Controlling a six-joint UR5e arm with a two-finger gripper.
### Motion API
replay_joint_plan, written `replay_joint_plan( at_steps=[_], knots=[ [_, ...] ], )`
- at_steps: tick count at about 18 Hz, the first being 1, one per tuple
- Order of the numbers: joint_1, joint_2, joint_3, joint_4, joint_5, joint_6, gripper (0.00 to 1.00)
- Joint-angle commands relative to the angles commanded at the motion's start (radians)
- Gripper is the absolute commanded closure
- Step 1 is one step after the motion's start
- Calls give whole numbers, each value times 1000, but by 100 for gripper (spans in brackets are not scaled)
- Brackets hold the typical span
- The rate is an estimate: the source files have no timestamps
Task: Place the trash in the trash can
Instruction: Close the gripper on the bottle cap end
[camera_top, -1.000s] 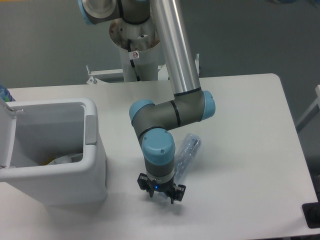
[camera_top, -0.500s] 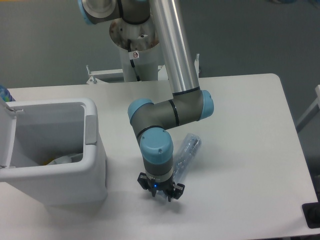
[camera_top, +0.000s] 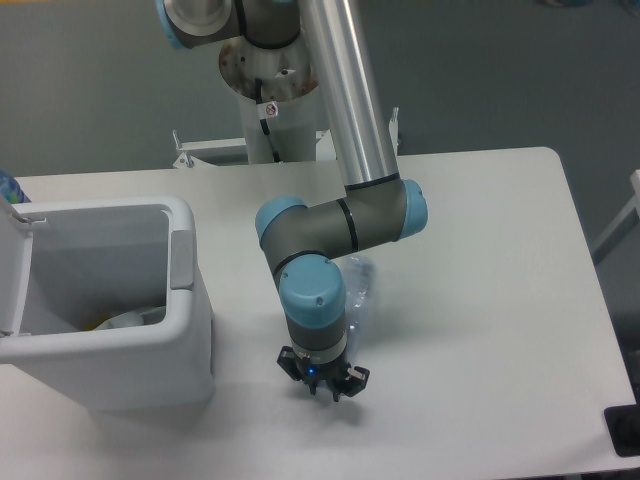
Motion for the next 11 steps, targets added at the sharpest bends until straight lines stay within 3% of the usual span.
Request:
replay_joint_plan(
  at_steps=[1, 11],
  knots=[
    [0, 0, 0, 0, 0, -2, 65],
    [0, 2, 9, -2, 2, 2, 65]
  ],
)
